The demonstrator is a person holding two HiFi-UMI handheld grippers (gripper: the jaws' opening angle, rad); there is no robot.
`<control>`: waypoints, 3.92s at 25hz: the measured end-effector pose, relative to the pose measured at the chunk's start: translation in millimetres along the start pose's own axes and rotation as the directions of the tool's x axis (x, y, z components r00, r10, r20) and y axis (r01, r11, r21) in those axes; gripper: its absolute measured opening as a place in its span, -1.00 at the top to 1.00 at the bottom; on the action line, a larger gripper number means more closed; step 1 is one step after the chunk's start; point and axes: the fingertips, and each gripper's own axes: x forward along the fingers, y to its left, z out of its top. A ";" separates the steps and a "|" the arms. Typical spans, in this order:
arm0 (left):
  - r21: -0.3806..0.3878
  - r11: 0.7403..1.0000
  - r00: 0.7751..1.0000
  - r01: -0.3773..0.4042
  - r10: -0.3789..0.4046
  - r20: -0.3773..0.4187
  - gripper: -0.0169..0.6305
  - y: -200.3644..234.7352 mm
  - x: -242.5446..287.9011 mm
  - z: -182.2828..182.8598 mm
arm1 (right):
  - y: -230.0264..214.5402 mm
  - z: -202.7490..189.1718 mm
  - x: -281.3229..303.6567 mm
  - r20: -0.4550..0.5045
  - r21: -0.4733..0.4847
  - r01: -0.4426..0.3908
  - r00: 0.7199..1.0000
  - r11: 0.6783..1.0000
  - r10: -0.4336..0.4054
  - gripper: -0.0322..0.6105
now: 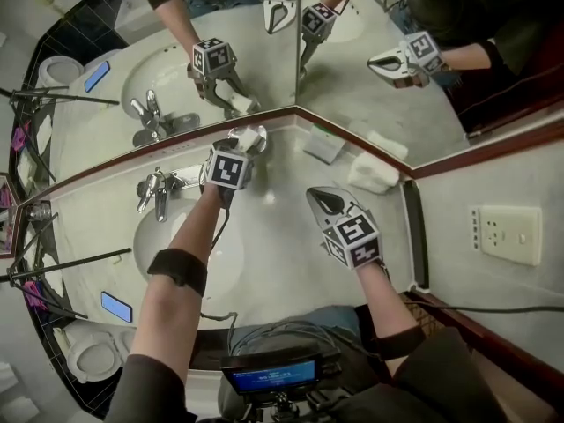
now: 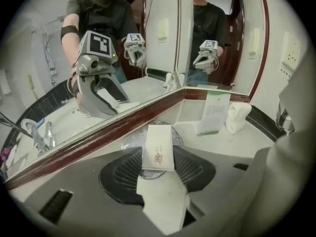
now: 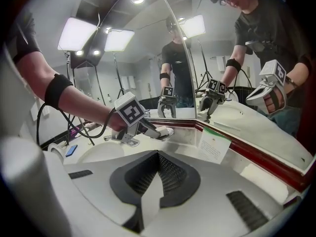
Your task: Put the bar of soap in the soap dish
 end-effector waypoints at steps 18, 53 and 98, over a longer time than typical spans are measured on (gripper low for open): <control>-0.059 0.998 0.922 -0.018 0.039 0.385 0.36 -24.8 -163.0 24.7 | 61.4 48.6 -3.6 0.071 -0.064 -0.090 0.993 0.994 0.095 0.85; -0.066 0.998 0.970 -0.018 0.034 0.242 0.36 -120.3 -71.6 -94.9 | 57.1 -9.7 -17.5 -0.039 -0.044 -0.122 0.992 0.992 0.120 0.85; -0.154 0.988 0.882 0.024 0.051 0.468 0.94 -114.7 -230.9 -58.1 | 93.5 11.3 -19.1 -0.006 -0.091 -0.158 0.987 0.983 0.158 0.85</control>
